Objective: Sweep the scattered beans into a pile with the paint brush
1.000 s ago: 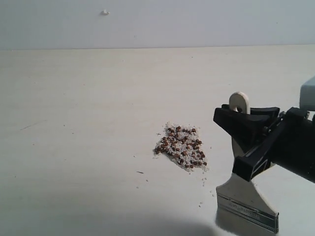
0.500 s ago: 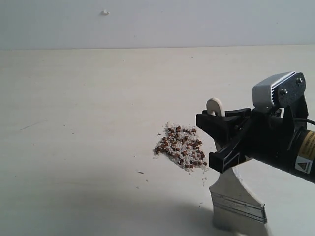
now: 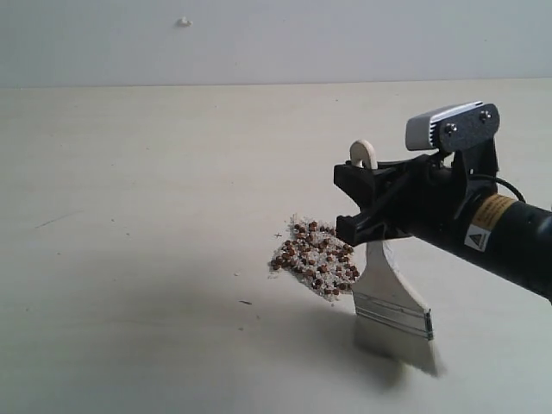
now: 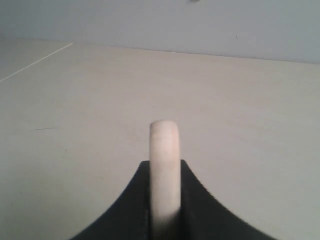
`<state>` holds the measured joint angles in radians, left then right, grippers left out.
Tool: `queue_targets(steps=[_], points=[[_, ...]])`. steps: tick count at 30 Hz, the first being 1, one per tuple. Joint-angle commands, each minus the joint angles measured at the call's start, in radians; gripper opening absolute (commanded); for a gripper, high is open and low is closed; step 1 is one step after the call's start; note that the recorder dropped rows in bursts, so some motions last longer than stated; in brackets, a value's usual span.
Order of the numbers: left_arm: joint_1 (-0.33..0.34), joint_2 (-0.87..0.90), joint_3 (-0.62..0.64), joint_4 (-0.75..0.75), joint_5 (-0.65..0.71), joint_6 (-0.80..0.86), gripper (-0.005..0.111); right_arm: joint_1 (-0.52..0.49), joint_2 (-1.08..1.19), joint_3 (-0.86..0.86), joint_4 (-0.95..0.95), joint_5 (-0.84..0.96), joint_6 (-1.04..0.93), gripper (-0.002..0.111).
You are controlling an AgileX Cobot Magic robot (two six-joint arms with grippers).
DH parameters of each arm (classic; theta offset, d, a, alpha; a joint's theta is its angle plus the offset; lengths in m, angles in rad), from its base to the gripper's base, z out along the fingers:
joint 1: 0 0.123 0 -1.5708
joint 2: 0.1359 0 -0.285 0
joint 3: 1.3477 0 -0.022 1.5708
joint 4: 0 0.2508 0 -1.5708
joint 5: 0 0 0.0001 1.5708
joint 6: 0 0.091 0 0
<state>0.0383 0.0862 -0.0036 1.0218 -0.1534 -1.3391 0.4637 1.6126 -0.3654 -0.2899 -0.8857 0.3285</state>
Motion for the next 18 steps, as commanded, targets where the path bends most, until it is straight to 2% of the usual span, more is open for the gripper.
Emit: queue_targets(steps=[1,9,14,18], points=[[0.001,-0.005,0.004,-0.008,-0.001,0.001,0.000,0.002,0.089,-0.102,0.004,-0.022,-0.041,0.000],[0.001,-0.005,0.004,-0.008,-0.001,0.001,0.000,0.002,0.126,-0.174,0.049,-0.022,-0.064,0.000],[0.001,-0.005,0.004,-0.008,-0.001,0.001,0.000,0.002,0.038,-0.169,-0.003,0.111,-0.053,0.000],[0.001,-0.005,0.004,-0.008,-0.001,0.001,0.000,0.002,-0.062,-0.106,-0.021,0.097,-0.034,0.000]])
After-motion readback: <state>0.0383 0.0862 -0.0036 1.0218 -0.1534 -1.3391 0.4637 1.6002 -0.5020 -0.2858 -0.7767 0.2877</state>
